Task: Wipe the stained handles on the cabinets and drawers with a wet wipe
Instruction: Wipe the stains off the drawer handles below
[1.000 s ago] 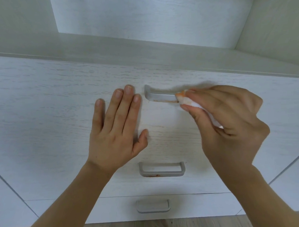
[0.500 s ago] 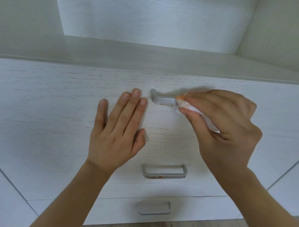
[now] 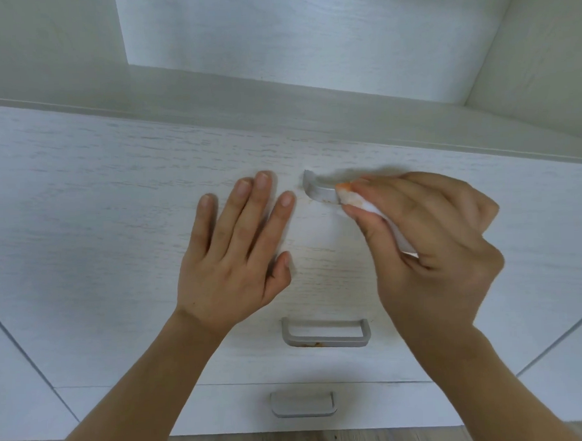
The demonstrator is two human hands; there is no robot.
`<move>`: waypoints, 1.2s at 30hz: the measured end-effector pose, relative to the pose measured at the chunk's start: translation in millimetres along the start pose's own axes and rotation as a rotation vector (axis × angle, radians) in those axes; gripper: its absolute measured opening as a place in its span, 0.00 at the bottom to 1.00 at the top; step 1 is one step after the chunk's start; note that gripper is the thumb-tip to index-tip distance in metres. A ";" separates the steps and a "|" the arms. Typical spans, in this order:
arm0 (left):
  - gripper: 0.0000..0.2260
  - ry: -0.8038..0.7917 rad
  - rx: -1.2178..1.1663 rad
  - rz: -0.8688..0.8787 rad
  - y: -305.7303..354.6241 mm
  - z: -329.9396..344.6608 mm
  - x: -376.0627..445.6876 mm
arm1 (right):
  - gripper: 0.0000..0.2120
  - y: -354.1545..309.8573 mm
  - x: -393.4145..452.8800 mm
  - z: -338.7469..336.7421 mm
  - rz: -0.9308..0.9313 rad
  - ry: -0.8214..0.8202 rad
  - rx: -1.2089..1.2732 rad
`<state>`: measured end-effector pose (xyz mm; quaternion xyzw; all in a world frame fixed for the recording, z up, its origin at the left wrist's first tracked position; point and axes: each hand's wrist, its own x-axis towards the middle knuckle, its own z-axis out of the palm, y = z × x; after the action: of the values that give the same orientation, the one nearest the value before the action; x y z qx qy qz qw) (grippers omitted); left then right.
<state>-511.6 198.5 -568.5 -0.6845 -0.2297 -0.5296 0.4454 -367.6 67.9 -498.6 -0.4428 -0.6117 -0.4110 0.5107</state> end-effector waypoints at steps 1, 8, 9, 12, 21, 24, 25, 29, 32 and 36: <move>0.27 0.000 0.001 -0.003 0.2 0.0 0.1 | 0.04 -1.0 0.3 -0.5 0.002 -0.013 0.001; 0.27 0.013 -0.023 -0.009 0.3 -2.1 2.1 | 0.06 0.2 0.9 -10.7 0.017 -0.027 0.021; 0.26 0.012 -0.024 -0.012 0.4 -2.5 2.2 | 0.05 -2.1 2.7 -5.6 -0.012 -0.031 0.024; 0.26 0.007 -0.033 -0.013 -0.2 -3.6 2.7 | 0.04 -4.5 6.8 4.1 -0.063 -0.029 0.039; 0.26 -0.003 -0.037 -0.013 0.1 -2.3 -2.4 | 0.05 0.1 3.7 -1.4 -0.079 -0.062 0.001; 0.27 -0.021 -0.066 0.021 -4.9 -6.4 -1.6 | 0.04 0.7 2.0 -3.4 -0.054 -0.038 -0.017; 0.27 -0.021 -0.080 0.030 -6.7 -7.9 -0.7 | 0.04 -0.9 2.0 -3.0 -0.054 -0.039 -0.020; 0.27 0.000 -0.086 -0.012 -9.5 -11.7 7.3 | 0.07 -3.3 1.1 -6.3 0.027 -0.008 0.019; 0.27 -0.049 -0.069 -0.056 -9.2 -9.3 10.0 | 0.07 -2.0 -3.1 -9.7 0.002 -0.016 0.001; 0.27 -0.055 -0.043 -0.043 -8.1 -5.6 7.9 | 0.04 -9.8 5.5 9.5 -0.113 -0.024 0.007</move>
<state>-518.2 196.5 -558.0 -0.7030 -0.2451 -0.5248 0.4127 -379.9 74.9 -494.9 -0.4106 -0.6433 -0.4316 0.4809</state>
